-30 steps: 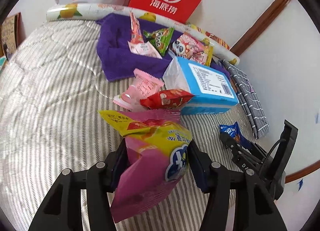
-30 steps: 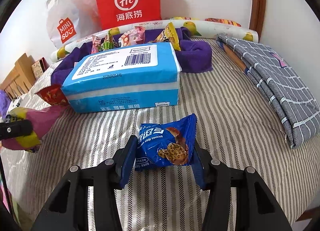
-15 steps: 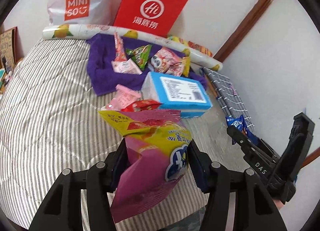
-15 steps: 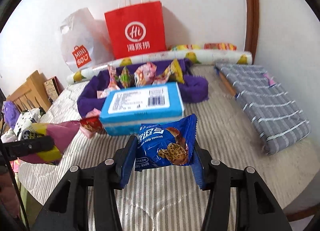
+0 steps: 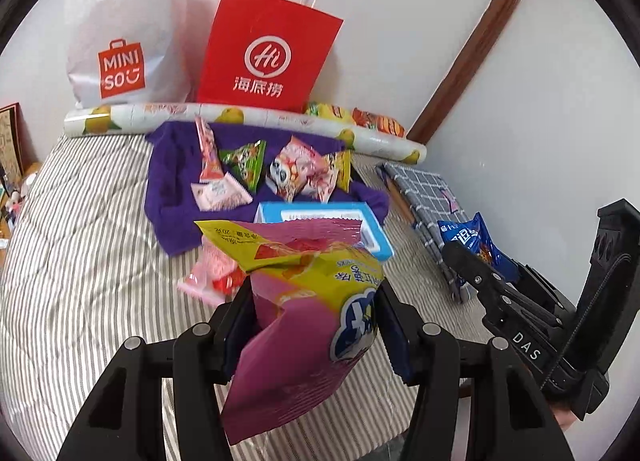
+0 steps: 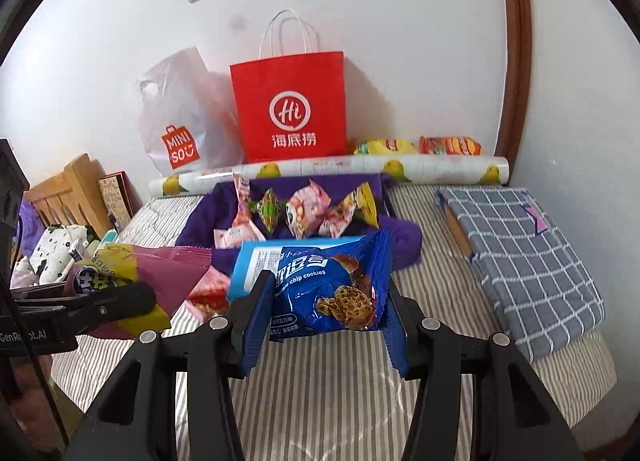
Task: Organize snacks
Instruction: 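Carry both packets over the purple towel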
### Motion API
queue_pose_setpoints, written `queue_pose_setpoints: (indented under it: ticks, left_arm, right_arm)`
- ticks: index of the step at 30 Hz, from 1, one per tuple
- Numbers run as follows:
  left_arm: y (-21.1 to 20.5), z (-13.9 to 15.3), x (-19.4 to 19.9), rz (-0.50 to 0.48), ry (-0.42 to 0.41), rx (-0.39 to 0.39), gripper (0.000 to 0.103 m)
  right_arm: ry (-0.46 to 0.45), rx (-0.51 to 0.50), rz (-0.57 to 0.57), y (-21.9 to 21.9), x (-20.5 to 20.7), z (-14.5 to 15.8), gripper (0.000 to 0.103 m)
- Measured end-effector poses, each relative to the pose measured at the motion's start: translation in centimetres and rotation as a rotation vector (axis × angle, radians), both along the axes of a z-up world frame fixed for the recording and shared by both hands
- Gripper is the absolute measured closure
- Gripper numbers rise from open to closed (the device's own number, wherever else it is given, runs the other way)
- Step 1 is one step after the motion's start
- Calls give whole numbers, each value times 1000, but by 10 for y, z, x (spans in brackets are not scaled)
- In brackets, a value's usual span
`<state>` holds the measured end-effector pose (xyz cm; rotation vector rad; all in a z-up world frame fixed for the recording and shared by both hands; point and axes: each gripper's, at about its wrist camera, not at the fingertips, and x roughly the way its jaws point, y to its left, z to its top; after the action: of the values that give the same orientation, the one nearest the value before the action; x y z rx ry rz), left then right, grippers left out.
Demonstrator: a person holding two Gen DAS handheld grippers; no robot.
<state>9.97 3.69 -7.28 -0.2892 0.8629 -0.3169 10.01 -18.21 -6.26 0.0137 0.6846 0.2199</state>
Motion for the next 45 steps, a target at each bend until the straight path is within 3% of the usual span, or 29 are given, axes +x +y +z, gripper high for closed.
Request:
queue_pose_setpoints:
  ticks: [9,21,34,45]
  left_arm:
    - [-1,11,36,25,-15,-13,49]
    - [8,13,100,79,-39,-3,48]
    - [24,-28,167,133,-25,-23,48]
    - [36,-63,178,166,-10,-63,48]
  right_arm:
    - [-35,10,15,-2,33,19,53]
    - [-34,41,40,2,108,25,53]
    - [21,101,55,14,193,-5,53]
    - [77,137,83,12,219,-59,53]
